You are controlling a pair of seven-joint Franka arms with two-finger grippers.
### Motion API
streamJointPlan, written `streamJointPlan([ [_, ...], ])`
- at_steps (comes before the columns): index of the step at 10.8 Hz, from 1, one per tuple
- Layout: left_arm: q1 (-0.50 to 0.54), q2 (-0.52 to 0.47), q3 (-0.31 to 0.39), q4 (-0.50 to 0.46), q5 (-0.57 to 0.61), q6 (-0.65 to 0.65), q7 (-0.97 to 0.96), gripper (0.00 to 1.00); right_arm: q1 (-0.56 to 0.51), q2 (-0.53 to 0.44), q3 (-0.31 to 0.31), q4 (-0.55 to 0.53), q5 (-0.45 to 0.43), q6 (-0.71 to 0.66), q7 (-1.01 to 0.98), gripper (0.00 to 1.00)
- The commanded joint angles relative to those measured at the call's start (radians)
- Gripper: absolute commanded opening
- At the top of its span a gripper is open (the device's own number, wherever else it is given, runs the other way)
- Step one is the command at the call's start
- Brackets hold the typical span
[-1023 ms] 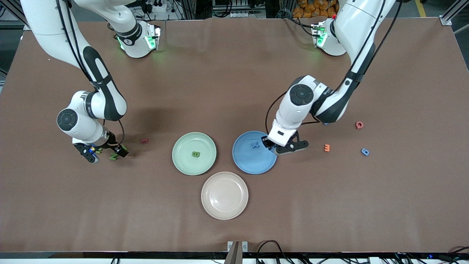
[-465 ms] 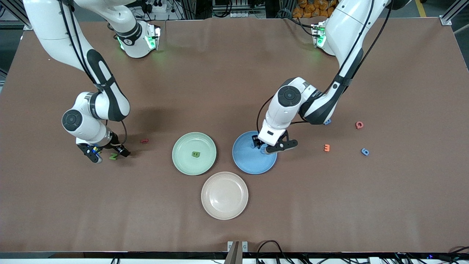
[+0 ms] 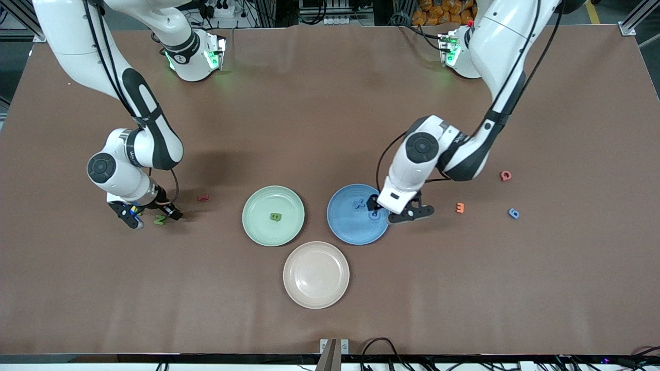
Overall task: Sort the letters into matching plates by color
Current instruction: 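Grasp the green P with the right gripper while the left gripper reaches g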
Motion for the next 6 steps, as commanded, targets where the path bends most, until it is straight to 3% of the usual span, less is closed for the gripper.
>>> streamJointPlan([
  [1, 0.103, -0.046, -0.014, -0.011, 0.022, -0.114, 0.163, 1.00, 0.004, -0.017, 0.005, -0.039, 0.010, 0.023, 0.012, 0.68],
  [6, 0.249, -0.100, -0.014, -0.108, 0.020, -0.122, 0.372, 1.00, 0.002, -0.032, 0.005, -0.051, 0.010, 0.023, 0.009, 0.50],
])
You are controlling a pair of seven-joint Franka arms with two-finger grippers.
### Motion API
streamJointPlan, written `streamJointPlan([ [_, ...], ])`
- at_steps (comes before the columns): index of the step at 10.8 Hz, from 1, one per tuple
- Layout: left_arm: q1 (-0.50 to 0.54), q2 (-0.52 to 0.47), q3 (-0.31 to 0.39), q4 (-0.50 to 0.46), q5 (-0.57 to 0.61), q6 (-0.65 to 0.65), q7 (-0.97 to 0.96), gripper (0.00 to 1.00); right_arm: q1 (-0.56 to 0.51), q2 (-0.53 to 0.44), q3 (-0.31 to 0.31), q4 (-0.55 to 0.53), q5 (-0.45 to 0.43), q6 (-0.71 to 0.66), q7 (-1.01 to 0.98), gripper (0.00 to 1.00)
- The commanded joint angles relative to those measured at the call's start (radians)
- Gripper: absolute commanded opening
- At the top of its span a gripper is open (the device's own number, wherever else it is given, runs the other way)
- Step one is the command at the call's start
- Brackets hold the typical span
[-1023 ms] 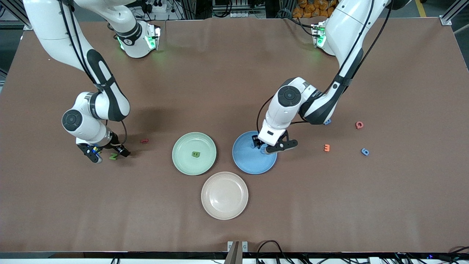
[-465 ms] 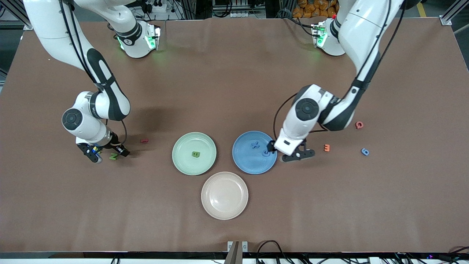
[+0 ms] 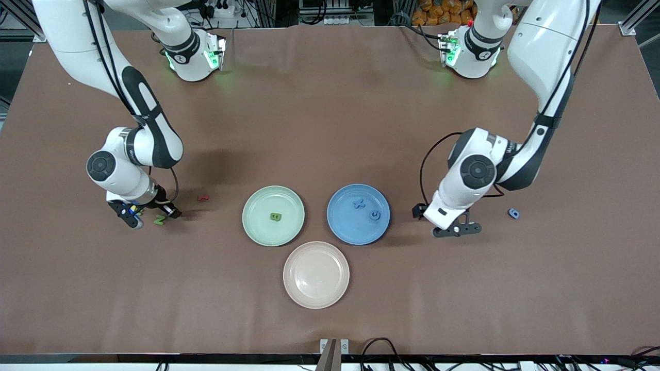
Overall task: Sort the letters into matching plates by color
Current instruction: 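Grasp the green P with the right gripper while the left gripper reaches g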
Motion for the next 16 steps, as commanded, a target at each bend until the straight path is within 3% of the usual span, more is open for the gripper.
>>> streamJointPlan([
  [1, 0.103, -0.072, -0.013, -0.097, 0.022, -0.011, 0.066, 1.00, 0.002, -0.019, 0.005, -0.040, 0.010, 0.014, 0.005, 0.44],
  [7, 0.353, -0.129, -0.012, -0.174, 0.017, -0.011, 0.114, 1.00, 0.002, -0.019, 0.005, -0.040, 0.010, 0.014, -0.001, 0.31],
  [9, 0.362, -0.117, -0.004, -0.174, 0.023, -0.009, 0.047, 1.00, 0.002, -0.020, 0.005, -0.037, 0.005, 0.005, -0.008, 0.26],
  [12, 0.367, -0.085, -0.004, -0.161, 0.023, 0.018, -0.127, 1.00, 0.002, -0.048, 0.006, -0.005, 0.002, -0.088, -0.111, 0.26],
  [16, 0.428, -0.025, -0.001, -0.172, 0.025, 0.210, -0.138, 1.00, 0.016, -0.065, 0.008, 0.073, -0.004, -0.191, -0.255, 0.30],
])
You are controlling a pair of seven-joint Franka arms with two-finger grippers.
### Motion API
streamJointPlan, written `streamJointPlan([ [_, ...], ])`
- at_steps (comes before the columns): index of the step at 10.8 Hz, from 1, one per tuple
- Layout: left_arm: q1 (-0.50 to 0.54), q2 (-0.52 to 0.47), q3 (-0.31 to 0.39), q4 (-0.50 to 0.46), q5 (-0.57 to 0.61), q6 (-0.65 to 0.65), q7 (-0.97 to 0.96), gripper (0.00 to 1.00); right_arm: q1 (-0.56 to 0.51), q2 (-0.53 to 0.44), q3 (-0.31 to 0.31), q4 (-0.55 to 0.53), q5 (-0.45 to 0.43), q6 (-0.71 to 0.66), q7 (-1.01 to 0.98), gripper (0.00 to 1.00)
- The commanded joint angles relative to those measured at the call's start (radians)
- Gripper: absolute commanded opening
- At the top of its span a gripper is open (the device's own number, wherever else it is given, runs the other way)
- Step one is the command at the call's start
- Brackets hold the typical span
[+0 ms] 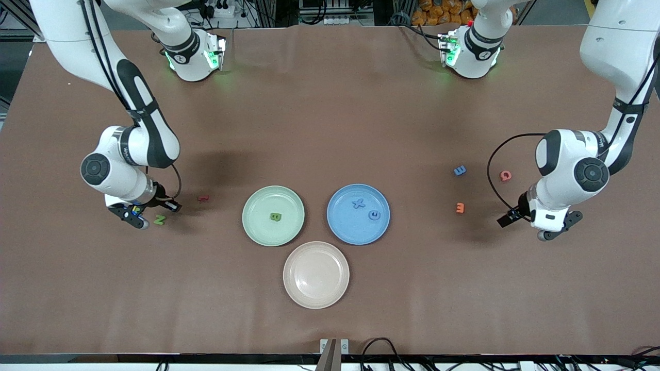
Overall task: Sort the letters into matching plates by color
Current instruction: 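Grasp the green P with the right gripper while the left gripper reaches g, then place the P on the green plate while the left gripper grasps g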
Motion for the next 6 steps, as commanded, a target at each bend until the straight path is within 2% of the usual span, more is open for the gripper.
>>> streamJointPlan([
  [1, 0.066, 0.042, -0.006, -0.006, 0.025, 0.100, -0.026, 1.00, 0.021, -0.024, 0.006, 0.046, -0.006, -0.050, -0.061, 0.30],
  [3, 0.083, 0.057, -0.006, -0.009, 0.025, 0.111, -0.030, 1.00, 0.070, -0.024, 0.004, 0.083, -0.006, -0.093, -0.055, 0.30],
  [6, 0.083, 0.077, -0.006, -0.009, 0.025, 0.111, -0.134, 1.00, 0.158, -0.024, 0.004, 0.138, -0.006, -0.155, -0.014, 0.30],
])
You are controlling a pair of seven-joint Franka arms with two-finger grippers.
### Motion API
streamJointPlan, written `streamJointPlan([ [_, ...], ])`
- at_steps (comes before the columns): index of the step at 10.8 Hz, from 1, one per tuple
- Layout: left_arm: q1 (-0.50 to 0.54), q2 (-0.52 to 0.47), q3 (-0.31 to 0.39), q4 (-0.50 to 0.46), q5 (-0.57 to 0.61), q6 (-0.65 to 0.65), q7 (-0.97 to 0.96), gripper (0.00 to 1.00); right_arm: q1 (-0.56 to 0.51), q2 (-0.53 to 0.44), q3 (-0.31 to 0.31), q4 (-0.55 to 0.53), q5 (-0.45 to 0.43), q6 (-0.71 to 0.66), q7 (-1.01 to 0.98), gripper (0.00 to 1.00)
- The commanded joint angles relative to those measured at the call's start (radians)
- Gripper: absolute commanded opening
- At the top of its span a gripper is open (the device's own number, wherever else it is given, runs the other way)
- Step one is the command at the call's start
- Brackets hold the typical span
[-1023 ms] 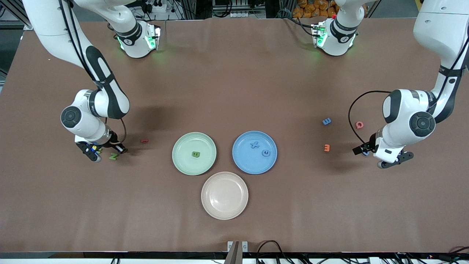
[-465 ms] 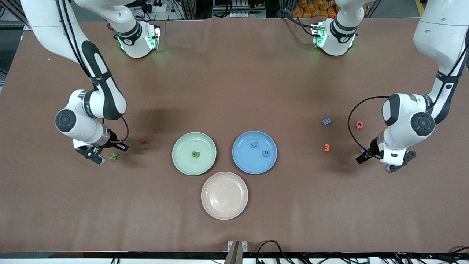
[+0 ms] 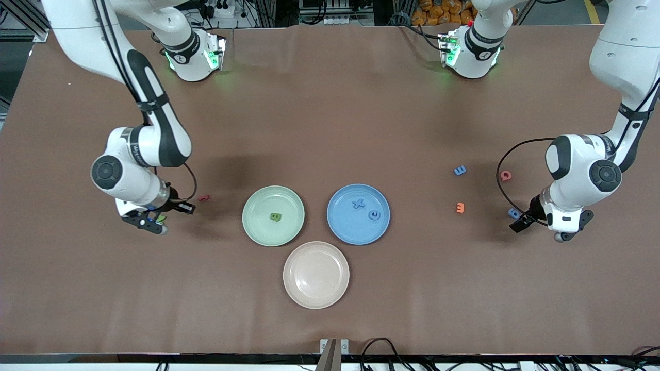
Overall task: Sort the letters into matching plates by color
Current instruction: 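Place the P on the green plate while the left gripper grasps g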
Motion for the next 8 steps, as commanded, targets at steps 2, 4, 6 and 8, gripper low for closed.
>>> streamJointPlan([
  [2, -0.009, 0.013, -0.006, -0.005, 0.025, 0.015, -0.159, 1.00, 0.110, -0.006, -0.002, 0.066, -0.007, -0.054, 0.054, 0.30],
  [4, -0.018, 0.018, -0.006, -0.005, 0.025, 0.012, -0.182, 1.00, 0.187, 0.011, -0.002, 0.091, -0.007, -0.053, 0.056, 0.30],
  [6, -0.018, 0.019, -0.006, -0.006, 0.025, 0.010, -0.185, 1.00, 0.237, 0.029, -0.002, 0.123, -0.007, -0.053, 0.057, 0.30],
  [8, -0.018, 0.025, -0.006, -0.006, 0.026, 0.011, -0.185, 1.00, 0.276, 0.067, 0.000, 0.175, -0.007, -0.054, 0.063, 0.30],
])
